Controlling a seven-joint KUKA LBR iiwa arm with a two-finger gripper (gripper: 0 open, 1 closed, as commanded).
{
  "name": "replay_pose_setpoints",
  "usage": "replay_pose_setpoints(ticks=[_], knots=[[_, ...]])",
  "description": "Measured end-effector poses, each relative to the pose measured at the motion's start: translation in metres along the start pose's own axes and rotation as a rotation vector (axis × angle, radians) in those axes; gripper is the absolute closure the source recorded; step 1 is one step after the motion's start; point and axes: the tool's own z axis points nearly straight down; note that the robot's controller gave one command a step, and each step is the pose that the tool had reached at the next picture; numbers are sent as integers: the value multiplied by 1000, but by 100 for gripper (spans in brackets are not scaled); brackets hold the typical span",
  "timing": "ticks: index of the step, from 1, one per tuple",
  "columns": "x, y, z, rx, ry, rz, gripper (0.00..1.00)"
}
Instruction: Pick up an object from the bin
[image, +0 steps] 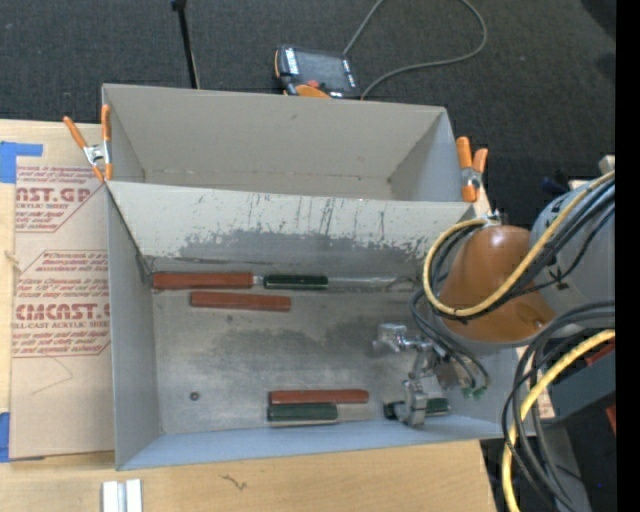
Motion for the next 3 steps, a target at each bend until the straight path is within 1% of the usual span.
replay_pose_setpoints(ticks=[1,2,3], knots=[[-25,100,0,-6,7,-96,0],[-24,95,0,-3,10,-88,100],[-54,89,-142,-1,0,-102,100]])
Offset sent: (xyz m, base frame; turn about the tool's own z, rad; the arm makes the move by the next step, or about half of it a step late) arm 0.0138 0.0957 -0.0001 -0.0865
